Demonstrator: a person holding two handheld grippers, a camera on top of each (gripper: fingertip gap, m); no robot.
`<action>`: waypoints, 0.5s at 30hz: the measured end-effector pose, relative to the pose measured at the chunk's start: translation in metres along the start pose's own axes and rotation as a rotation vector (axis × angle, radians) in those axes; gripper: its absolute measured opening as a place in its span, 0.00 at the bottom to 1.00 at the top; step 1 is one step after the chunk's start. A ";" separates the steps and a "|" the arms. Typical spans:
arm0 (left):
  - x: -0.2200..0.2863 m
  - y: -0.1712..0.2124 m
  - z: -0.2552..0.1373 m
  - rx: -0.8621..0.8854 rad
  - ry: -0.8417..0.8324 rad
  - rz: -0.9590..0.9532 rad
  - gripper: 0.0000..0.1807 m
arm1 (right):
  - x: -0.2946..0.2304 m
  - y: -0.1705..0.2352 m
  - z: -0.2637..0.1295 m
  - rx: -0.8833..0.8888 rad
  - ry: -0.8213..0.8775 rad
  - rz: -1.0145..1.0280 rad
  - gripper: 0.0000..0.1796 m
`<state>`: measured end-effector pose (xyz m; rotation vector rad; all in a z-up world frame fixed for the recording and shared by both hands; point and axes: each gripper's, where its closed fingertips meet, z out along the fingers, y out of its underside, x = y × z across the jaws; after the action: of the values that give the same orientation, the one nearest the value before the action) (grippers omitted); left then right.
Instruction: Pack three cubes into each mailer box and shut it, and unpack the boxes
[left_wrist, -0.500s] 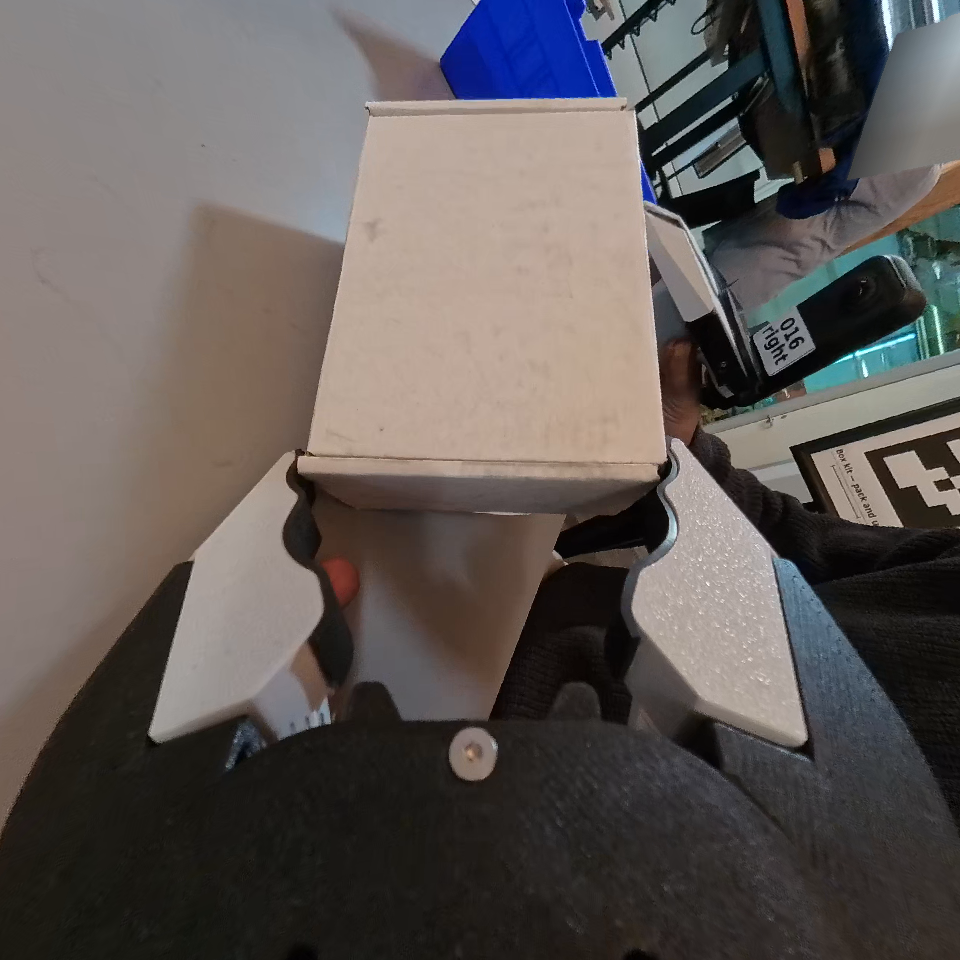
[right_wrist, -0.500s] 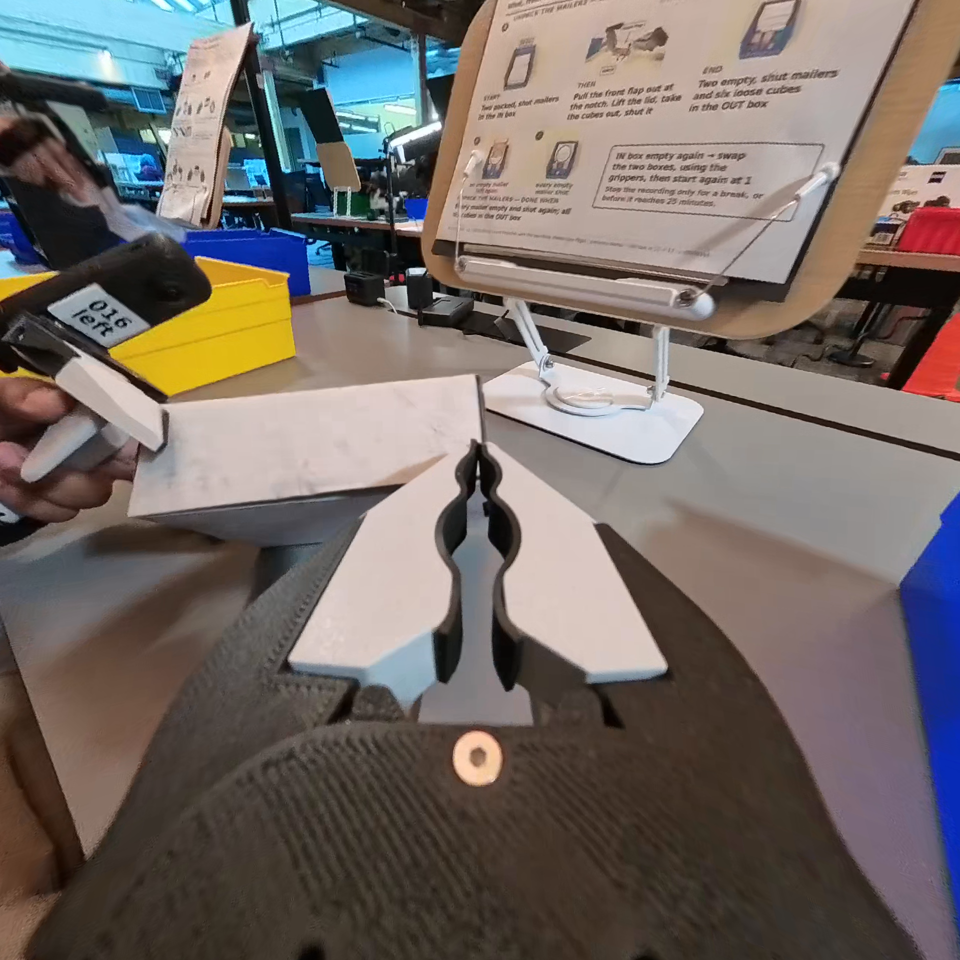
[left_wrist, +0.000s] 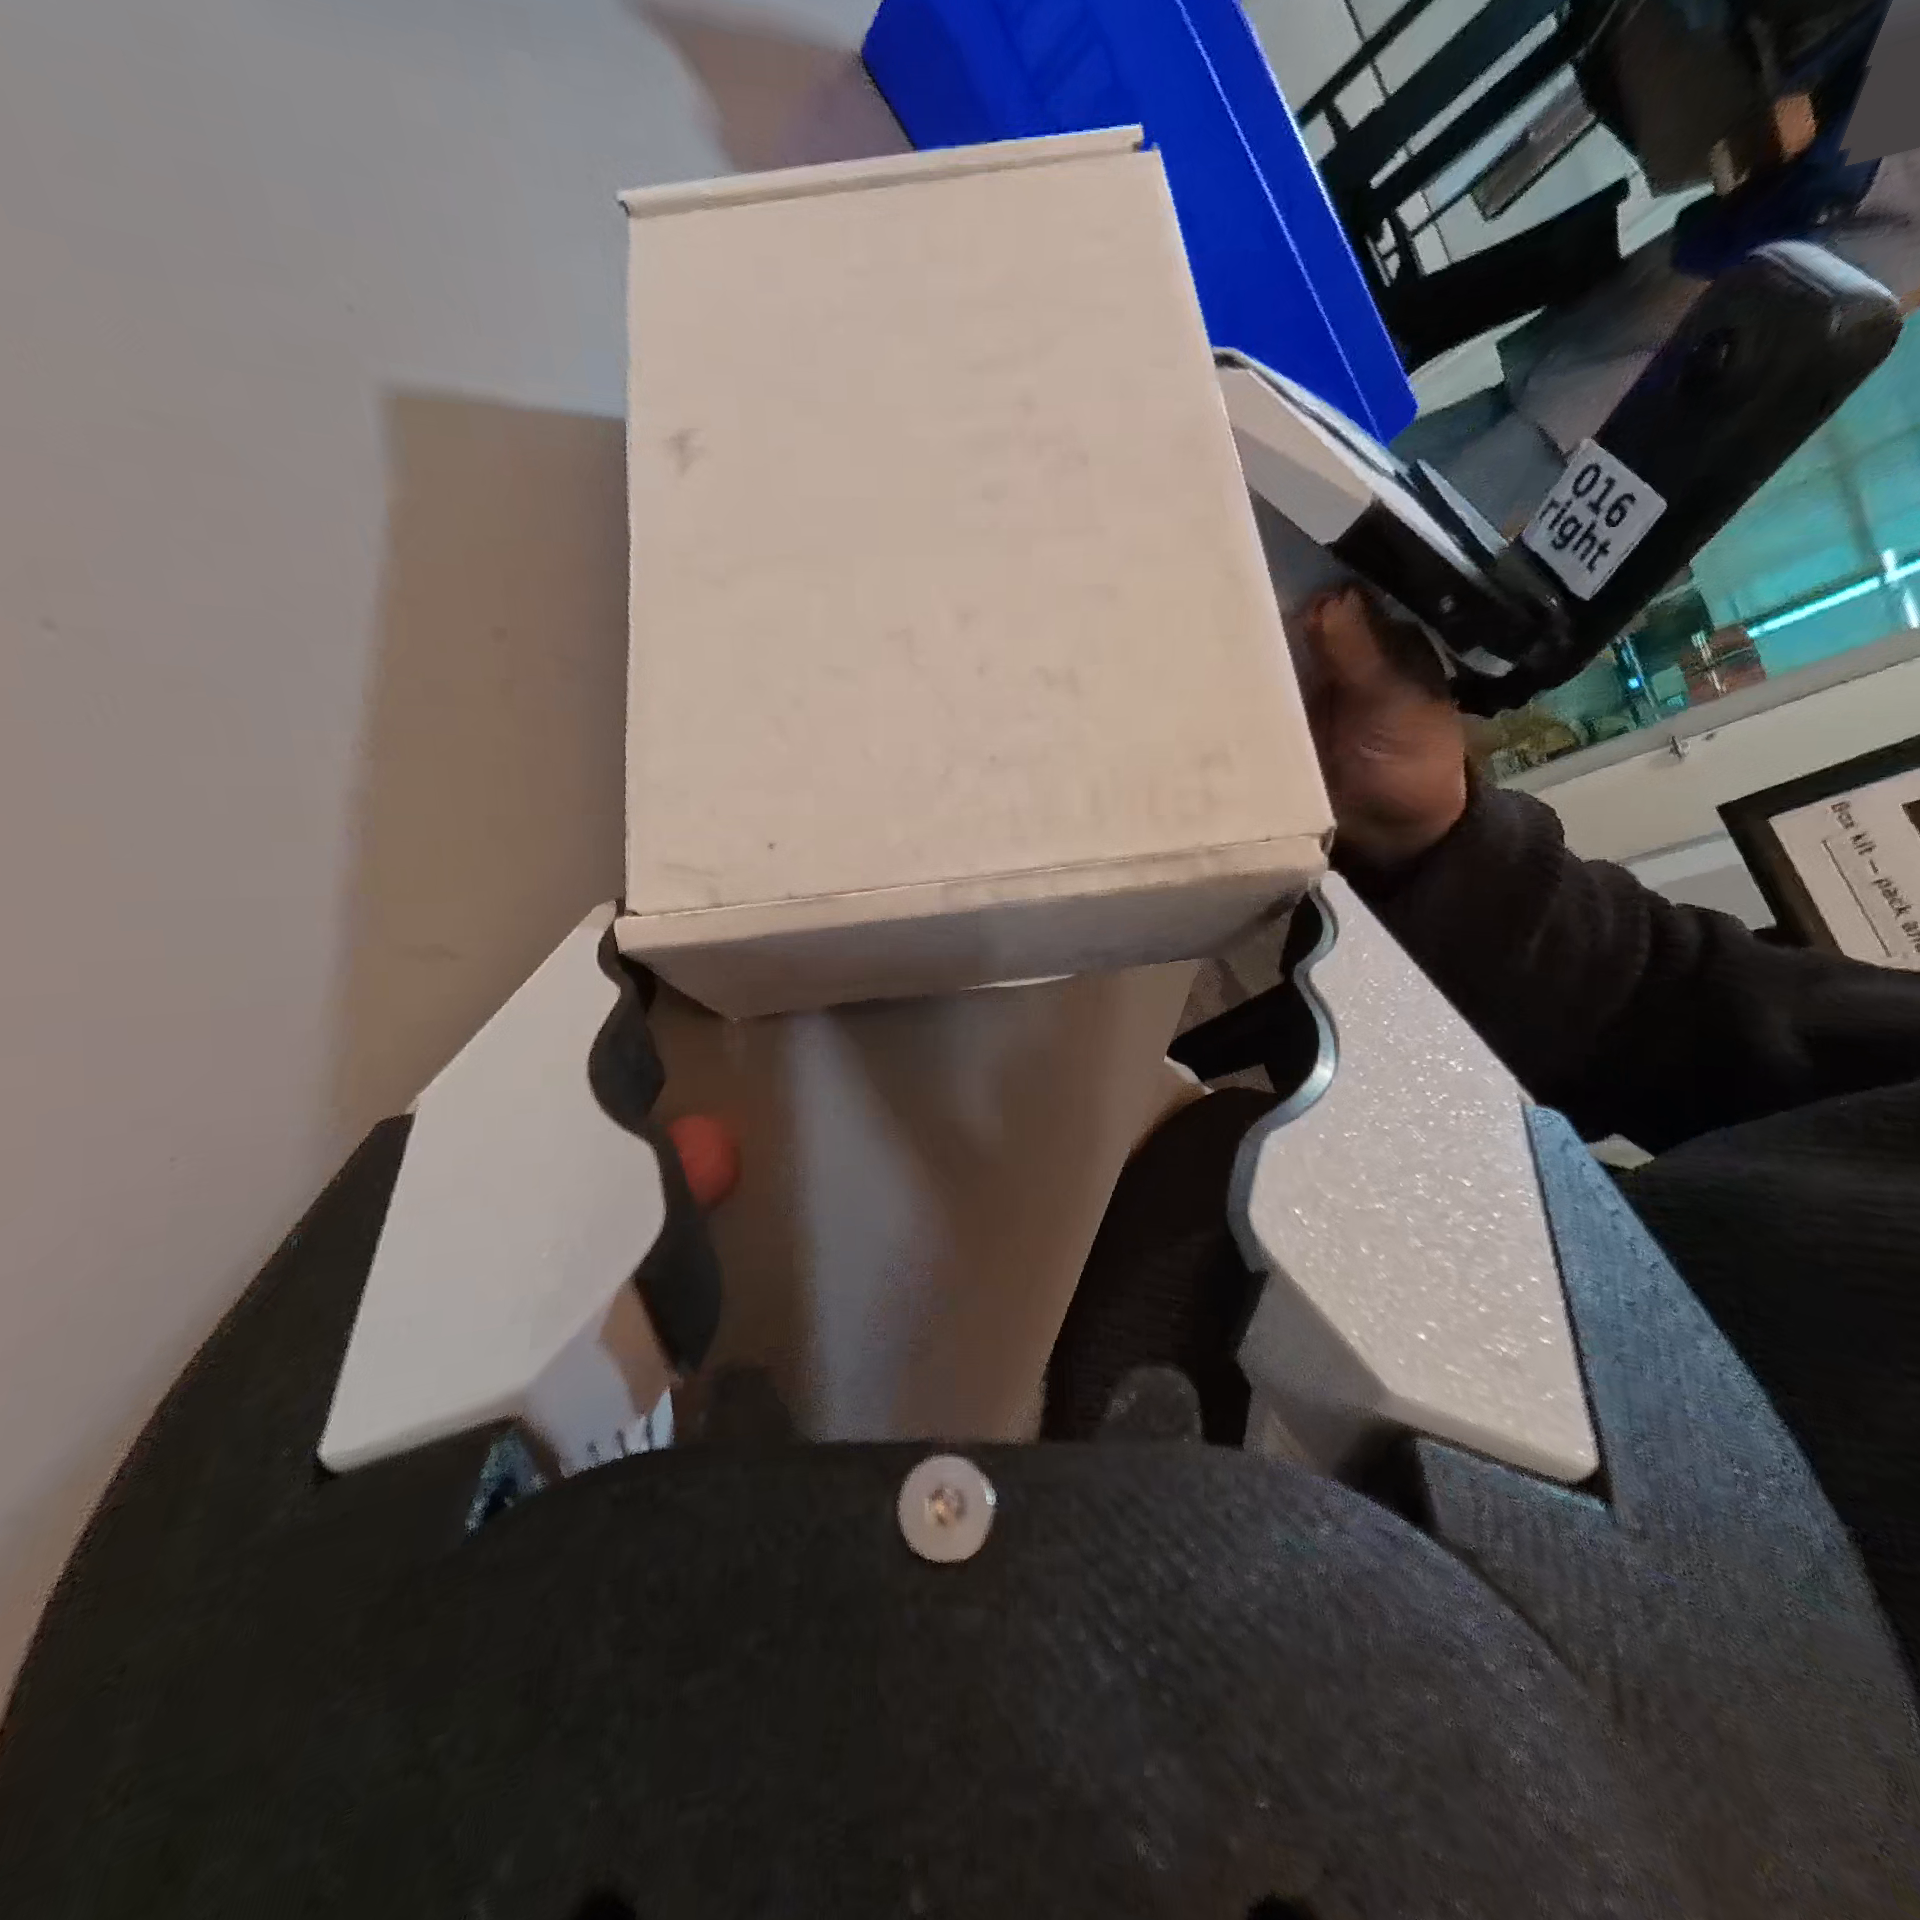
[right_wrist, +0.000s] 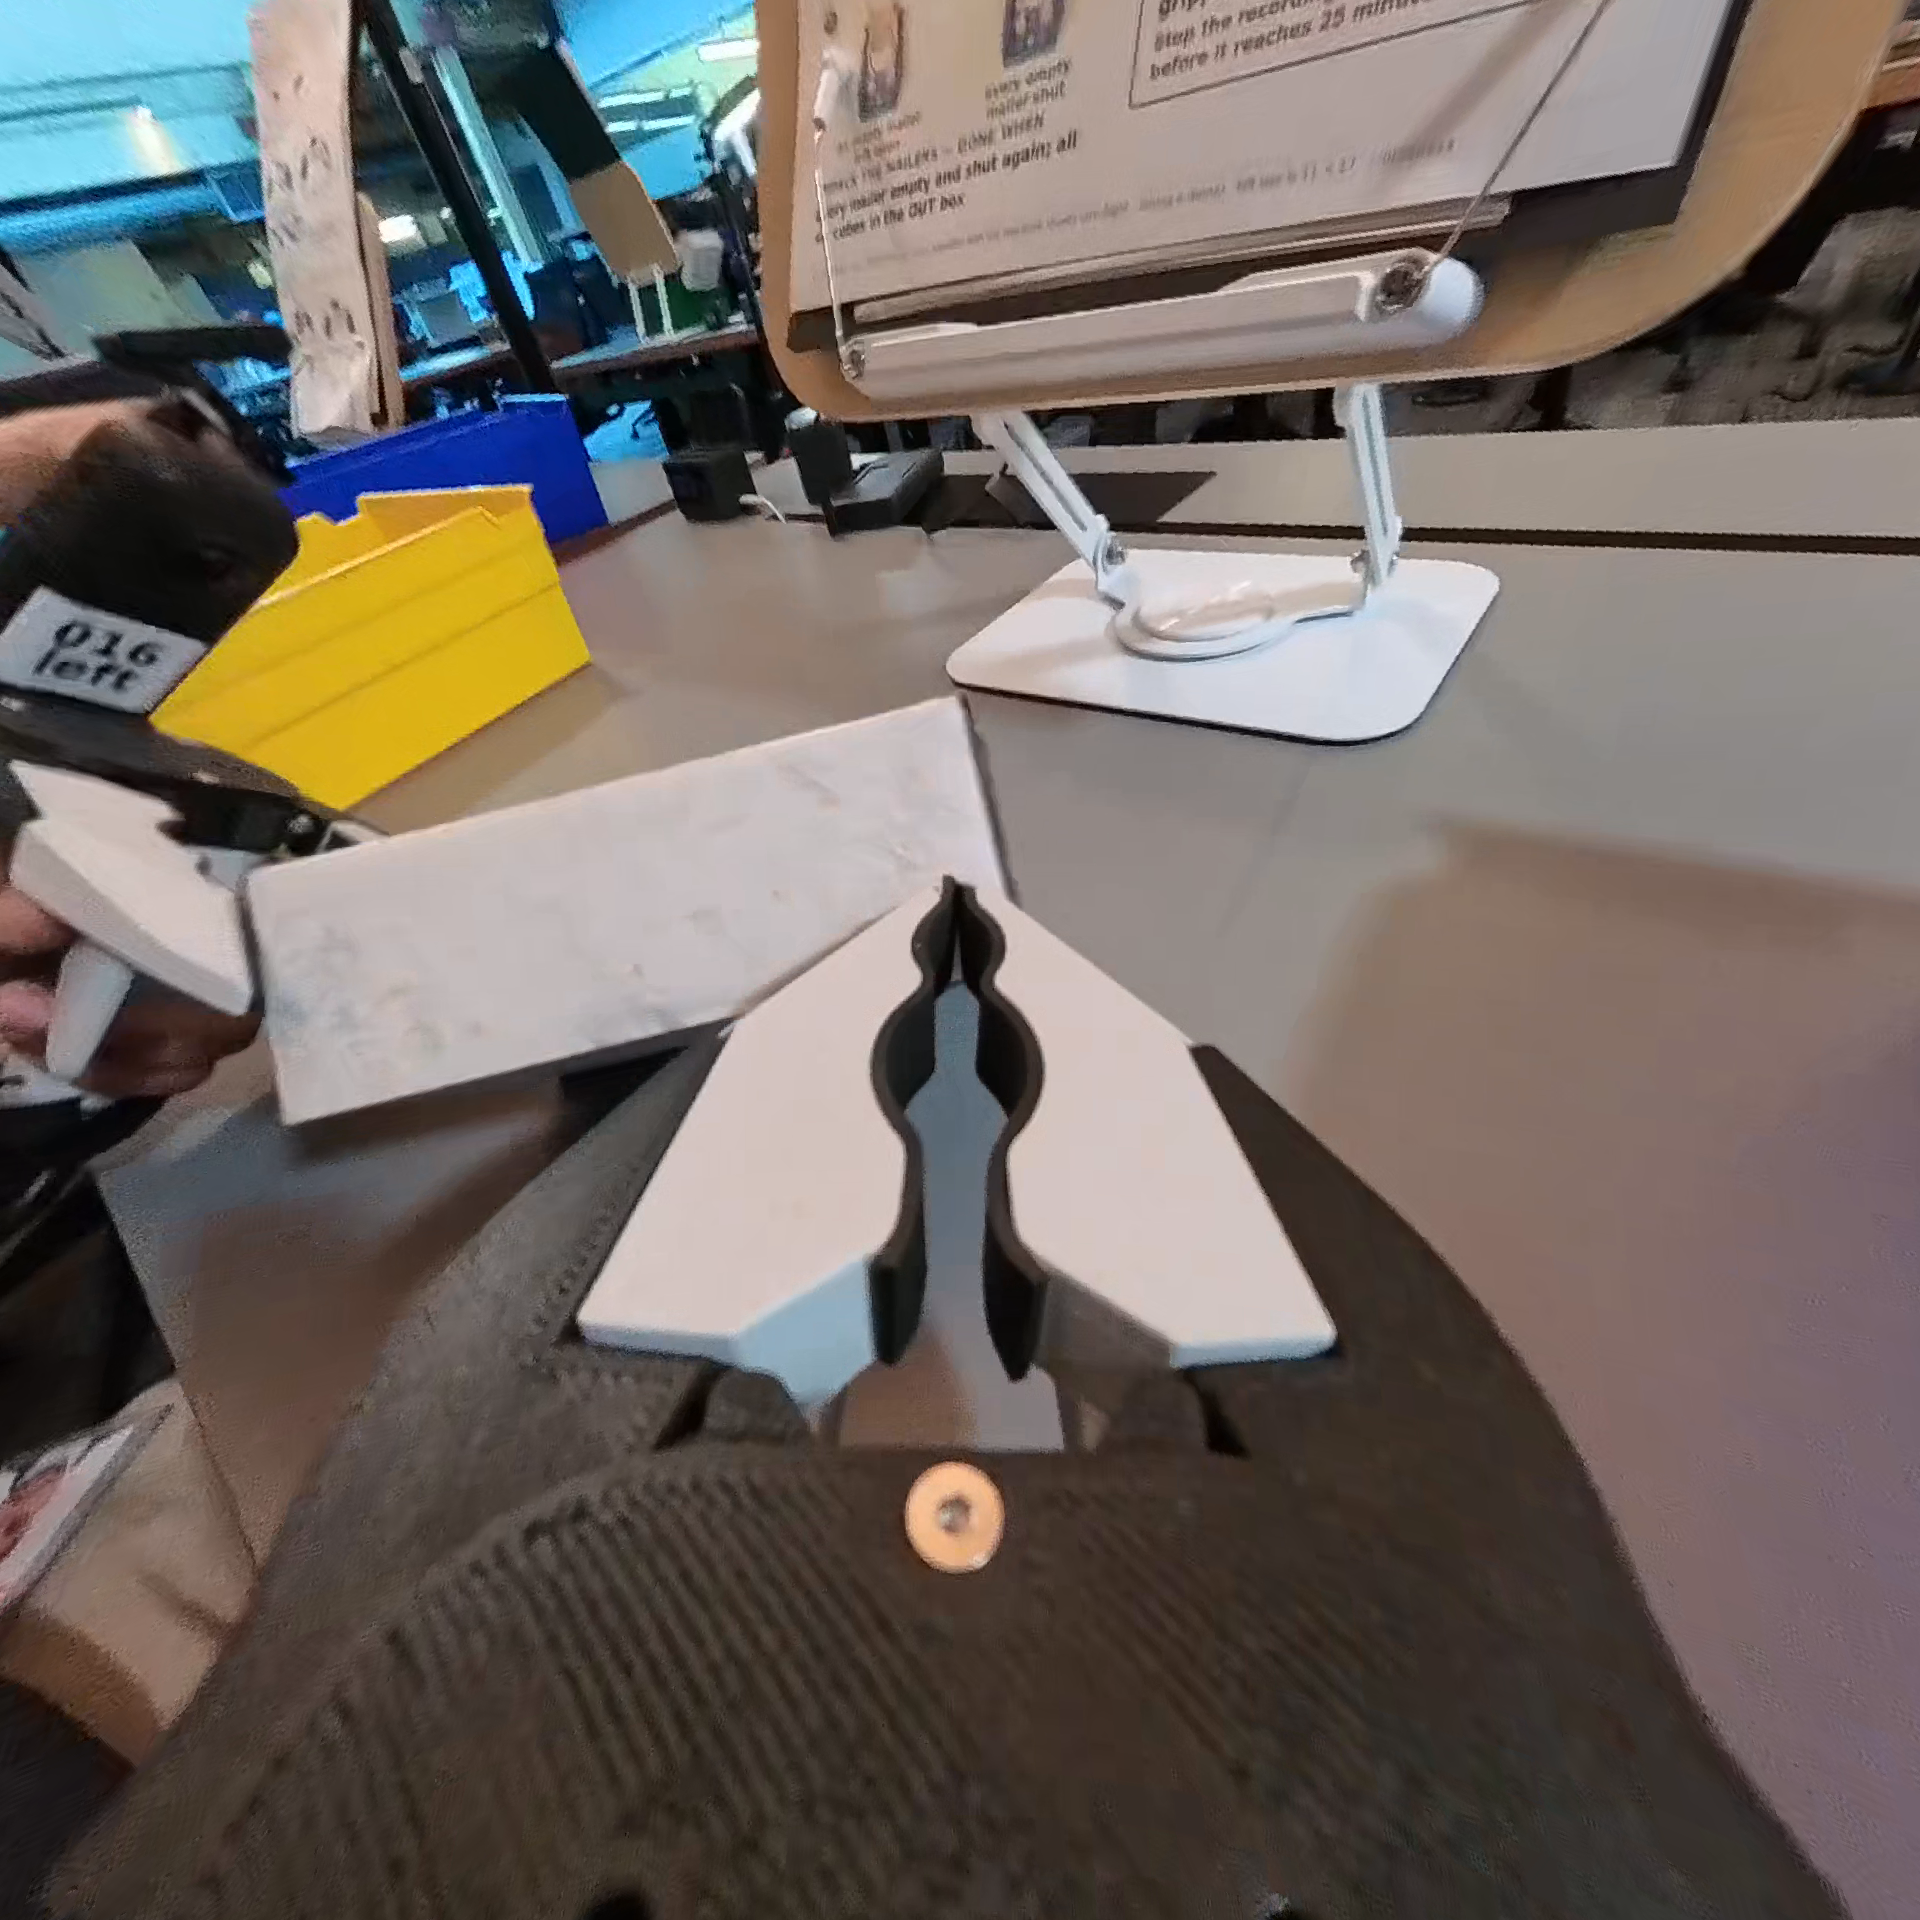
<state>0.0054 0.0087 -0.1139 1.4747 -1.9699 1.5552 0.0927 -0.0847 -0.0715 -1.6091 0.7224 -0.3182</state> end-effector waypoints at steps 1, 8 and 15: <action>0.000 -0.001 0.001 0.006 -0.005 -0.008 0.67 | -0.004 0.001 0.000 -0.011 -0.017 -0.011 0.00; -0.001 -0.004 -0.001 0.032 0.023 -0.047 0.67 | -0.013 0.002 -0.002 -0.025 -0.014 -0.180 0.14; -0.002 -0.006 -0.002 0.044 0.027 -0.052 0.67 | -0.055 -0.001 -0.017 0.018 -0.168 -0.738 0.42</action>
<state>0.0108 0.0116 -0.1108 1.5018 -1.8790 1.5974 0.0412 -0.0641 -0.0567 -1.8150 -0.0290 -0.7042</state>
